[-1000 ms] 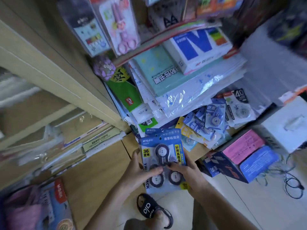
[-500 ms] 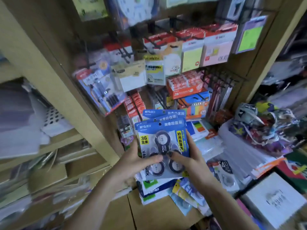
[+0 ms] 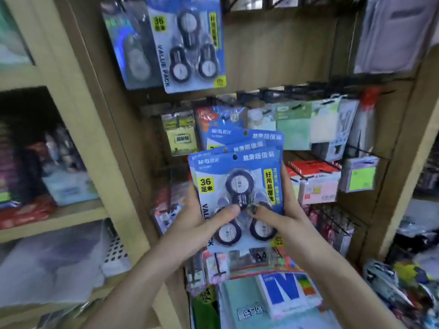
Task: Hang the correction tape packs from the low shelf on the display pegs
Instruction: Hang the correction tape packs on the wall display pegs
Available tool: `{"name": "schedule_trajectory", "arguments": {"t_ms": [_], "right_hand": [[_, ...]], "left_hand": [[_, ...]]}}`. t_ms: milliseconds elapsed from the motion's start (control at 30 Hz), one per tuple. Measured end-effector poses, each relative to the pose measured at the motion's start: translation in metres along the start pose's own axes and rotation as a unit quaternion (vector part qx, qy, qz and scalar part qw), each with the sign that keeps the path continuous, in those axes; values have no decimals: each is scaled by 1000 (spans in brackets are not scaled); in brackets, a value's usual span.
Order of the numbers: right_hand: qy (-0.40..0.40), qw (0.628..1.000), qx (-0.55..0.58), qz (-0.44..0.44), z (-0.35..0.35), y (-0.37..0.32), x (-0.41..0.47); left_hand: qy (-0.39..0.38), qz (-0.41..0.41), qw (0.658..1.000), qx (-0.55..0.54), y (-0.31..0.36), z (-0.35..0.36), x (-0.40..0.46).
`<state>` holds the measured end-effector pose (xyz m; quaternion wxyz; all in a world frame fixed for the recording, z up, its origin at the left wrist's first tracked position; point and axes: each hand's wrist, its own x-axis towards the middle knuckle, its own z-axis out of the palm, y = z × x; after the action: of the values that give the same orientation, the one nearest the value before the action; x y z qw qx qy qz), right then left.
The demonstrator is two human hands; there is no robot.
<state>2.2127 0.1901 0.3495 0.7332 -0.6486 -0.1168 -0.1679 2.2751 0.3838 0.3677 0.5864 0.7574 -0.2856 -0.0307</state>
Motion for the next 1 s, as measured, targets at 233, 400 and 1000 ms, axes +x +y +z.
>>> {"name": "schedule_trajectory", "arguments": {"t_ms": [233, 400, 1000], "right_hand": [[-27, 997, -36, -60, 2, -73, 52], [20, 991, -67, -117, 9, -104, 79], [-62, 983, -40, -167, 36, -152, 165]], "left_hand": [[62, 96, 993, -15, 61, -15, 28], [104, 154, 982, -12, 100, -28, 43], [170, 142, 975, -22, 154, -78, 93]]}}
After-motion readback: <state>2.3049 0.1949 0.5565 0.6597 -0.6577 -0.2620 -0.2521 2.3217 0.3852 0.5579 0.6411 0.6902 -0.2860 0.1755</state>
